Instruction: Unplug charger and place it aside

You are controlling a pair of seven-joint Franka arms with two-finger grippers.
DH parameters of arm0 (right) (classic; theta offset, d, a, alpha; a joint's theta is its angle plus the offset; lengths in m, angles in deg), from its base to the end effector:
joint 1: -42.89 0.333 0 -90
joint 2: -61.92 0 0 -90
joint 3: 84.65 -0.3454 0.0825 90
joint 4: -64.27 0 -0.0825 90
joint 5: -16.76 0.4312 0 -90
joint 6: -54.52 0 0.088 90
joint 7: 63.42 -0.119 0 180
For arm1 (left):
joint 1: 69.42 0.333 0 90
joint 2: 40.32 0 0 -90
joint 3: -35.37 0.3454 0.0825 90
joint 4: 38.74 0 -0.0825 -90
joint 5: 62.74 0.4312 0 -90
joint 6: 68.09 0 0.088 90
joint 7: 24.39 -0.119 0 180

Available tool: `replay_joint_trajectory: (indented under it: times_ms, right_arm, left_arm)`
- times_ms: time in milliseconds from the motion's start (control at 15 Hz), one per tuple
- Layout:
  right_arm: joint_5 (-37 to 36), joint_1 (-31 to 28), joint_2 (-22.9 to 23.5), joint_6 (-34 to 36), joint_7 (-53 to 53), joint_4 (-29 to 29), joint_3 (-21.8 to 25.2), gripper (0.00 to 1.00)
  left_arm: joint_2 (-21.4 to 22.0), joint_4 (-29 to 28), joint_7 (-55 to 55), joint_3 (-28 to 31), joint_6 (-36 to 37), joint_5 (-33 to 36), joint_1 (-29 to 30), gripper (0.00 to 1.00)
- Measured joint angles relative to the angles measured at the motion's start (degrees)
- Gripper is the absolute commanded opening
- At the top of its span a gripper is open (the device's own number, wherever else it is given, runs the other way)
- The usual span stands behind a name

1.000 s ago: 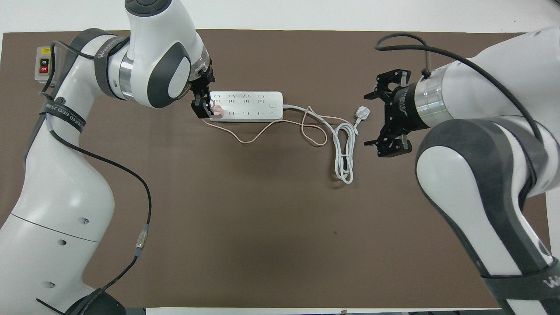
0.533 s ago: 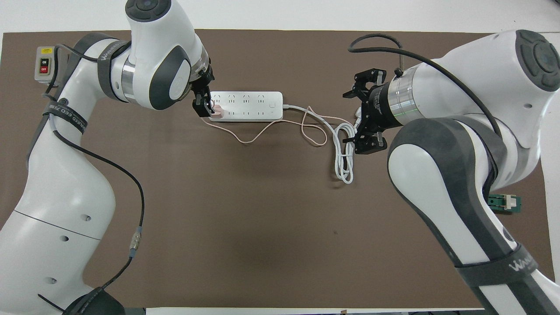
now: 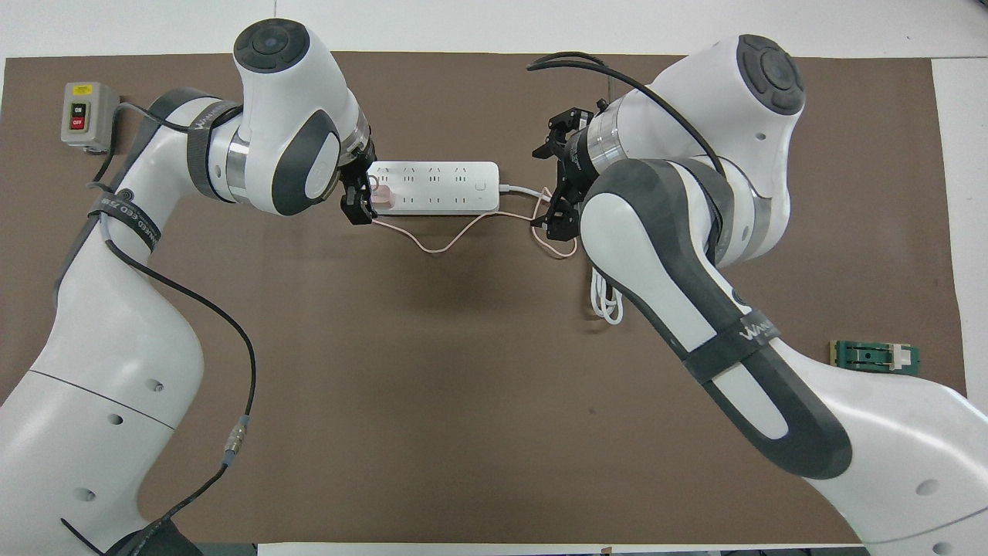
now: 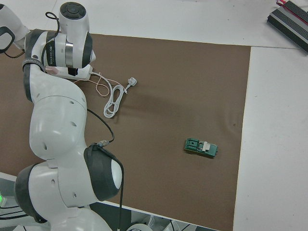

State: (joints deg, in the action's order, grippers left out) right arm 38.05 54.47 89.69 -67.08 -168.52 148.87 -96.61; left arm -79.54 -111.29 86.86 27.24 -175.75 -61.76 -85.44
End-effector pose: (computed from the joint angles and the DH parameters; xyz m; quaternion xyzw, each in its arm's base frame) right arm 0.7092 0.3019 0.4210 -0.6695 0.7074 0.1549 0.1653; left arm 0.7340 -0.2989 0.3439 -0.7159 -0.6964 0.0468 0.0161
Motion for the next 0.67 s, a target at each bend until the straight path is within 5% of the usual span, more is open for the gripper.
replay_joint_trajectory:
  times_ms: [667]
  right_arm:
    - [0.0, 2.3, 2.7, -3.5, 0.0, -1.6, 0.3, 1.0]
  left_arm:
    - [1.5, -5.0, 0.0, 0.0, -4.0, 0.0, 0.0, 0.93]
